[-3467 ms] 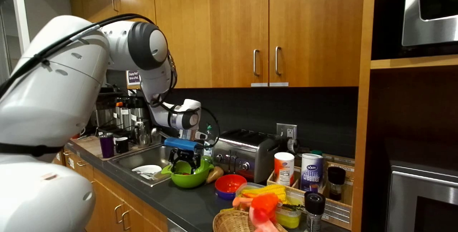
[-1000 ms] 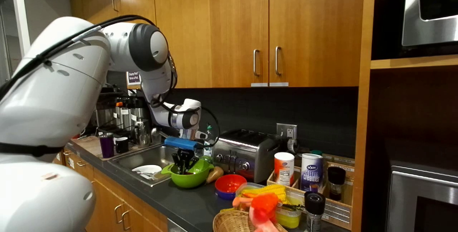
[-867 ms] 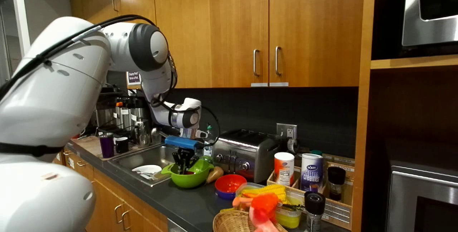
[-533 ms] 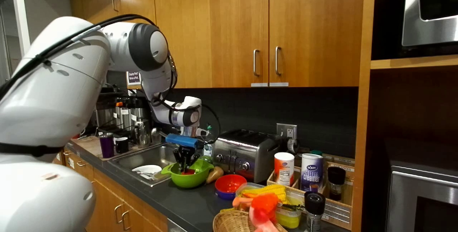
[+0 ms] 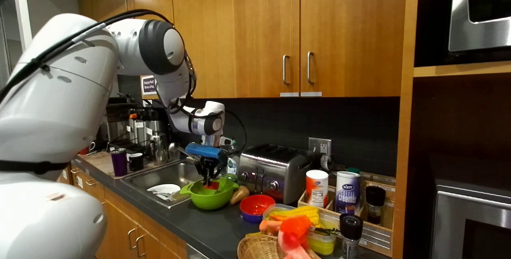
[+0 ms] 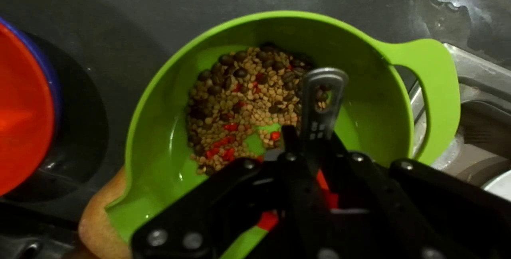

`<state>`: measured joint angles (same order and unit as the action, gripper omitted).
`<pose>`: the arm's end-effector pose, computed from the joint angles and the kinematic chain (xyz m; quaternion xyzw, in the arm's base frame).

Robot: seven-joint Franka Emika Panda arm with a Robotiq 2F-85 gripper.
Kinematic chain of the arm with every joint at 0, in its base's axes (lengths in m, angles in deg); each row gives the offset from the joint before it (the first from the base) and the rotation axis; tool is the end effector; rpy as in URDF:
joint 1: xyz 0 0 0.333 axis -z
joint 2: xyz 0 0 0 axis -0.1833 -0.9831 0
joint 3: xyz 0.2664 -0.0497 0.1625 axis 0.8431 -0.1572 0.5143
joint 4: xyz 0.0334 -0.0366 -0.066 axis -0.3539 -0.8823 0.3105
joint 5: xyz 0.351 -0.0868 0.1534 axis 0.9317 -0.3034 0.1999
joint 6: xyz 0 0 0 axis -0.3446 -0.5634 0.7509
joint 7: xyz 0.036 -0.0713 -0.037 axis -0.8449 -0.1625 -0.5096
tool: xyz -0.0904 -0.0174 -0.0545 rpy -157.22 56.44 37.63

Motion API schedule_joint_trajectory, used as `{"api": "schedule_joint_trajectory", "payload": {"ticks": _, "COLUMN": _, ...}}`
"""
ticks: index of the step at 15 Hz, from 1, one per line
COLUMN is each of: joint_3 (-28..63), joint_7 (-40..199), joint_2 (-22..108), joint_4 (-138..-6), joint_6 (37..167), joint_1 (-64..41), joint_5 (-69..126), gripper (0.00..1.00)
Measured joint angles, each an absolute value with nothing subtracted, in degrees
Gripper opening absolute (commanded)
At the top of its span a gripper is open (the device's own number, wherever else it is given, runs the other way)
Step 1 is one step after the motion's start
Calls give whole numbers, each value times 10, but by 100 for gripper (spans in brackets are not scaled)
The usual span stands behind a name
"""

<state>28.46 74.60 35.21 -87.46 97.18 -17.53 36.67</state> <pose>0.6101 0.1523 0.2858 -0.9937 -0.0945 0.0219 0.0570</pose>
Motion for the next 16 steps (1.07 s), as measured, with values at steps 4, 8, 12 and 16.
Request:
{"api": "schedule_joint_trajectory", "payload": {"ticks": 4, "joint_3": 281, "joint_7": 747, "joint_2": 375, "joint_4": -879, "joint_6": 972, "joint_1": -175, "joint_5": 367, "gripper": 4}}
{"api": "schedule_joint_trajectory", "payload": {"ticks": 8, "joint_3": 275, "joint_7": 750, "joint_2": 405, "joint_4": -900, "joint_6": 976, "joint_1": -174, "joint_5": 367, "gripper": 4}}
{"api": "schedule_joint_trajectory", "payload": {"ticks": 12, "joint_3": 269, "joint_7": 757, "joint_2": 438, "joint_4": -942, "joint_6": 996, "joint_1": -168, "joint_5": 367, "gripper": 4}}
{"api": "schedule_joint_trajectory", "payload": {"ticks": 16, "joint_3": 262, "joint_7": 759, "joint_2": 473, "joint_4": -996, "joint_6": 1030, "joint_1": -158, "joint_5": 368, "gripper": 4}}
